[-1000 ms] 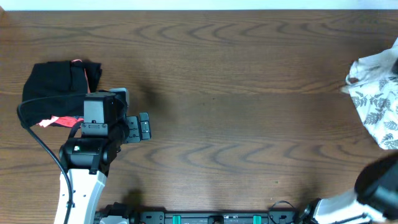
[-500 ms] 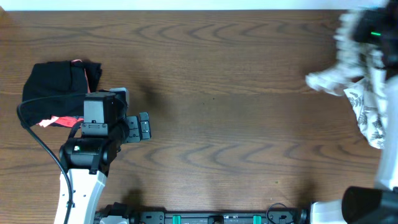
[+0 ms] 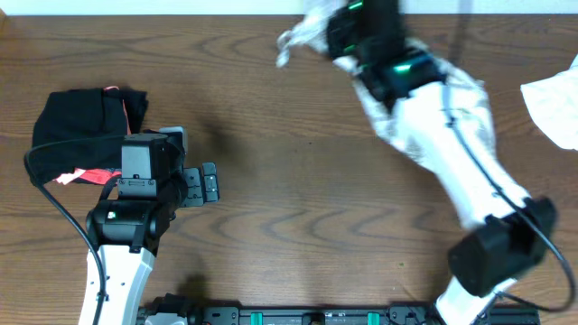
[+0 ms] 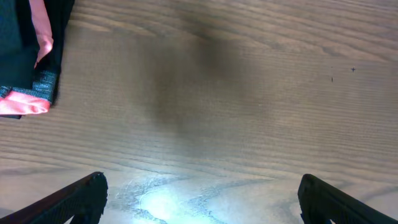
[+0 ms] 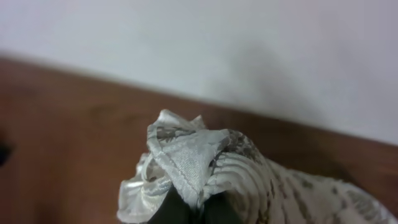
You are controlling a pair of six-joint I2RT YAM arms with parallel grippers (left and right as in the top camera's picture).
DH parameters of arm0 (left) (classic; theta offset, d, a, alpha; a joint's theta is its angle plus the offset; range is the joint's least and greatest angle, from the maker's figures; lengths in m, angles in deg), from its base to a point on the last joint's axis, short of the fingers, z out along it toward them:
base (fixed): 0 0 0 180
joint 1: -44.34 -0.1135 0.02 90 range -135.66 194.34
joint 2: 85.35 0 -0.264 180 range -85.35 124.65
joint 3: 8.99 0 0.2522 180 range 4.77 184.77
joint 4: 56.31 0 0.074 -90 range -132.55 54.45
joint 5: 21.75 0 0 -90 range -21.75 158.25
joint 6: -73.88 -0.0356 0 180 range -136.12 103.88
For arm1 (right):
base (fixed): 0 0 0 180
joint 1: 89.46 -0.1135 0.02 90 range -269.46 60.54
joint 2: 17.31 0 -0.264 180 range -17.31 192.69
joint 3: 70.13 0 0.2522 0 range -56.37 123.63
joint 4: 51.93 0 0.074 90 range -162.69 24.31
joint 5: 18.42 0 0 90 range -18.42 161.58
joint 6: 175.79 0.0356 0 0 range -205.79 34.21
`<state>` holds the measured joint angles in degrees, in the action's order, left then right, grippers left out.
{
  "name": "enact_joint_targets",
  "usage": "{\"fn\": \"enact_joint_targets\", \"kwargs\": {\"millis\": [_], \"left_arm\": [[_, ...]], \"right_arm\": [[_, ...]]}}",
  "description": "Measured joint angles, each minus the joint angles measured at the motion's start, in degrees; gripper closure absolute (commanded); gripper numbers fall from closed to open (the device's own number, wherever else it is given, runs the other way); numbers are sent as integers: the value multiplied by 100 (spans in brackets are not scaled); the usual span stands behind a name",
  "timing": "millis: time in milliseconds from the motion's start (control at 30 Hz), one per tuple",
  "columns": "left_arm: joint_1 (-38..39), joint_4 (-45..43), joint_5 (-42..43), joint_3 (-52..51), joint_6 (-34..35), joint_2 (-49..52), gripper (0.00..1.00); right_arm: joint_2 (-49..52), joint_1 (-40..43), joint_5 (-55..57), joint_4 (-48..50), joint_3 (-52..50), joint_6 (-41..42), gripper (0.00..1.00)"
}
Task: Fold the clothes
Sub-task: 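Drag the garment leftward to table center with the right gripper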
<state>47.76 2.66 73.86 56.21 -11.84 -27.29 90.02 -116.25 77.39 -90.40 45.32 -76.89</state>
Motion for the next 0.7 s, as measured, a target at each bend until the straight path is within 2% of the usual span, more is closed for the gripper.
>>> {"fn": "enact_joint_targets", "kwargs": {"millis": [267, 433, 467, 533, 633, 700], "left_arm": [[0, 0, 0, 0, 0, 0, 2], [0, 0, 0, 0, 0, 0, 2], [0, -2, 0, 0, 2, 0, 2], [0, -24, 0, 0, 7, 0, 2], [0, -109, 0, 0, 24, 0, 2], [0, -197, 0, 0, 26, 0, 2]], "right_arm": [[1187, -1086, -275, -444, -7, 33, 99], [1469, -1290, -387, -505, -17, 33, 99], [1467, -1294, -391, -501, -17, 33, 92], [1464, -1292, -393, -483, -17, 81, 63], [1464, -1274, -470, -487, -17, 17, 32], [1421, -1266, -527, -503, -17, -122, 22]]}}
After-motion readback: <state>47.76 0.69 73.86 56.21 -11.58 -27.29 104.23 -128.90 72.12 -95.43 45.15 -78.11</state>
